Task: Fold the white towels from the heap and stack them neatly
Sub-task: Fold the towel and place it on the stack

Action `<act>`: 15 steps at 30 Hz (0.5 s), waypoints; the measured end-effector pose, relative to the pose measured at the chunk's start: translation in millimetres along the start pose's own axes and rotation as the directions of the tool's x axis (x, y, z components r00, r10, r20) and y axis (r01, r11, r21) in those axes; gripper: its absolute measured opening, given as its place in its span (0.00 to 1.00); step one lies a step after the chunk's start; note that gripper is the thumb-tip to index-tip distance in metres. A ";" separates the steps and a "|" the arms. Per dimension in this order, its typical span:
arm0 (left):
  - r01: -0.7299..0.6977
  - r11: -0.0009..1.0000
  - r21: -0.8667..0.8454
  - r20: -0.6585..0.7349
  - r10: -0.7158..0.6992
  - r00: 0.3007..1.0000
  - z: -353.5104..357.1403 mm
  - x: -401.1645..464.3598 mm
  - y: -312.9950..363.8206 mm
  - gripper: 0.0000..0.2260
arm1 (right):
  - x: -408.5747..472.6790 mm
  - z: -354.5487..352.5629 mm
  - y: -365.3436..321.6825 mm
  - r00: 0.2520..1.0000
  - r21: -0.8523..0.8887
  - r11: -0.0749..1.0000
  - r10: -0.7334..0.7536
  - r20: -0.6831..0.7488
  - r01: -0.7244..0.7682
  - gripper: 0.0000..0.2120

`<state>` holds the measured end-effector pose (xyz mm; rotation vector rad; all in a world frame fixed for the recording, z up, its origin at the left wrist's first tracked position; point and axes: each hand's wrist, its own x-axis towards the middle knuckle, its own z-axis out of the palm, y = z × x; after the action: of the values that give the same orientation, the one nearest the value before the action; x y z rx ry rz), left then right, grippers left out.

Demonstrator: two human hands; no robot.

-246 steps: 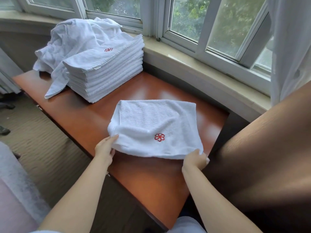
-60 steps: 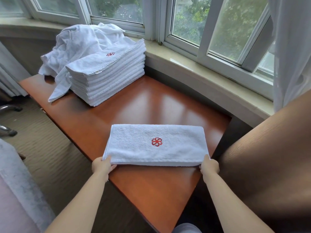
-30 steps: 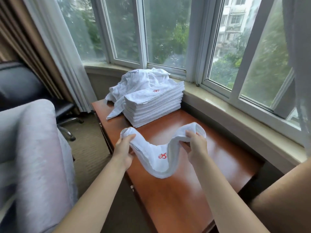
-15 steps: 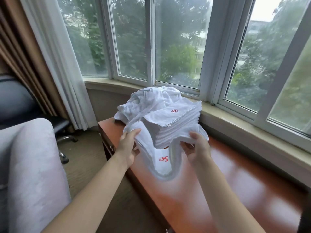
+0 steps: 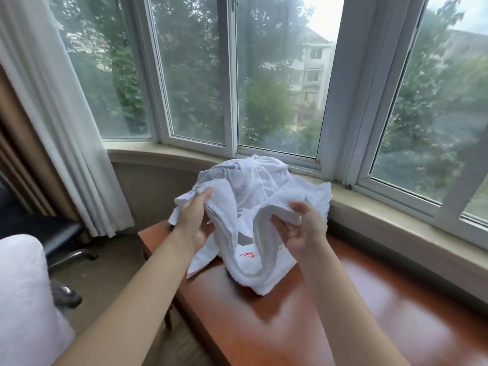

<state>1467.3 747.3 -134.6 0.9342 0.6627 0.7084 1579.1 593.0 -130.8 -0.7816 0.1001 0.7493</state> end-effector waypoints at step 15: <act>0.134 0.991 0.009 0.203 -0.133 0.970 13.3 217.5 58.8 0.20 | 126.1 113.7 26.2 0.993 0.145 0.985 -0.105 0.046 0.097 0.09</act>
<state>1592.7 934.5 -119.8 0.9343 0.5366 0.4866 1634.8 754.0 -108.4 -0.6254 0.0648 0.6587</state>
